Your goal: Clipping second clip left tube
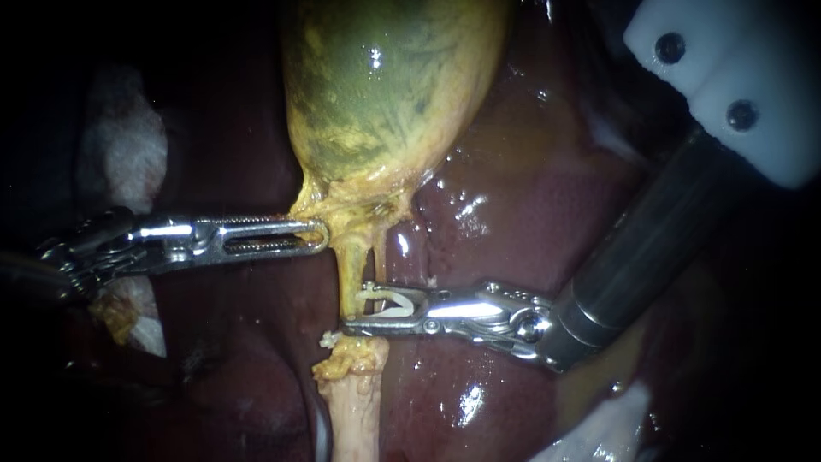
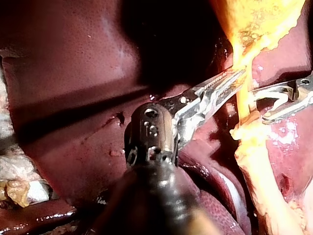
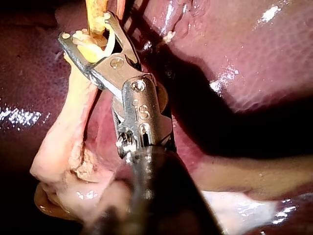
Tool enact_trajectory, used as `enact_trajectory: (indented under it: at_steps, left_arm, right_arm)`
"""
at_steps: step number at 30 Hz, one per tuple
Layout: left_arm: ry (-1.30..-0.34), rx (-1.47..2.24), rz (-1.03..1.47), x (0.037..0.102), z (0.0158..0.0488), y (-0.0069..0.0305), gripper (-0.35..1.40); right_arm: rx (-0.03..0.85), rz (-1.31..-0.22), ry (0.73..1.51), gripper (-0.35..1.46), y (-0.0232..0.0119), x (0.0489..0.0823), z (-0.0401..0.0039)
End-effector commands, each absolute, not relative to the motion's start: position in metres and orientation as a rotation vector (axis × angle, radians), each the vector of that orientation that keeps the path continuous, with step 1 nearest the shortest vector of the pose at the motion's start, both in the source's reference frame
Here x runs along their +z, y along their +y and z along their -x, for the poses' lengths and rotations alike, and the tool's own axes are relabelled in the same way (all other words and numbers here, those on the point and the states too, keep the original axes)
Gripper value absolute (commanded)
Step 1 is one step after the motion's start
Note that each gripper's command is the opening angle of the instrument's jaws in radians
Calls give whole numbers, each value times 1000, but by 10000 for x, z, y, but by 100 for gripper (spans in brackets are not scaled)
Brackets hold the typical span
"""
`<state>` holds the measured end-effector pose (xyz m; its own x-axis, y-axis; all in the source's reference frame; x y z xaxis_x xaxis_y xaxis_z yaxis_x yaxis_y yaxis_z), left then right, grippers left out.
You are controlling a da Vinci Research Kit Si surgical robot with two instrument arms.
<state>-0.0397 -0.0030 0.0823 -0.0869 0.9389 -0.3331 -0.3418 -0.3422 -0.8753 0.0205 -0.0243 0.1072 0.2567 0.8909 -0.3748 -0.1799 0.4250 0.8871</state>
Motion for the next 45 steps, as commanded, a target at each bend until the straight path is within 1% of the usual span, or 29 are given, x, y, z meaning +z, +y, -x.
enact_trajectory:
  at_steps: [1, 6, 9, 13, 18, 20, 23, 26, 29, 34, 39, 45]
  left_arm:
    - [-766, 1627, 1159, 823, 397, -30, -5]
    - [-764, 1631, 1162, 820, 397, -31, -5]
    - [-763, 1631, 1162, 820, 398, -31, -5]
    - [-763, 1631, 1162, 819, 400, -32, -5]
    - [-762, 1630, 1161, 818, 401, -32, -5]
    - [-762, 1630, 1161, 818, 401, -32, -5]
    - [-762, 1630, 1161, 818, 401, -32, -5]
    - [-762, 1630, 1161, 818, 401, -32, -5]
    - [-762, 1630, 1161, 818, 401, -32, -5]
    - [-763, 1632, 1158, 818, 402, -32, -5]
    - [-763, 1632, 1158, 817, 402, -32, -5]
    - [-762, 1632, 1158, 817, 403, -32, -5]
  right_arm:
    - [857, -838, 1056, 54, -245, 1075, -205]
    - [866, -847, 1055, 55, -251, 1084, -205]
    - [889, -825, 1054, 58, -250, 1084, -205]
    - [932, -782, 1051, 60, -247, 1081, -205]
    - [967, -762, 1041, 60, -235, 1071, -207]
    - [973, -756, 1021, 60, -230, 1066, -208]
    - [973, -742, 956, 60, -223, 1059, -212]
    - [967, -736, 910, 60, -218, 1054, -214]
    - [967, -732, 878, 60, -219, 1053, -215]
    - [939, -706, 801, 60, -220, 1054, -214]
    - [937, -708, 791, 60, -220, 1054, -220]
    - [934, -723, 788, 60, -222, 1053, -238]
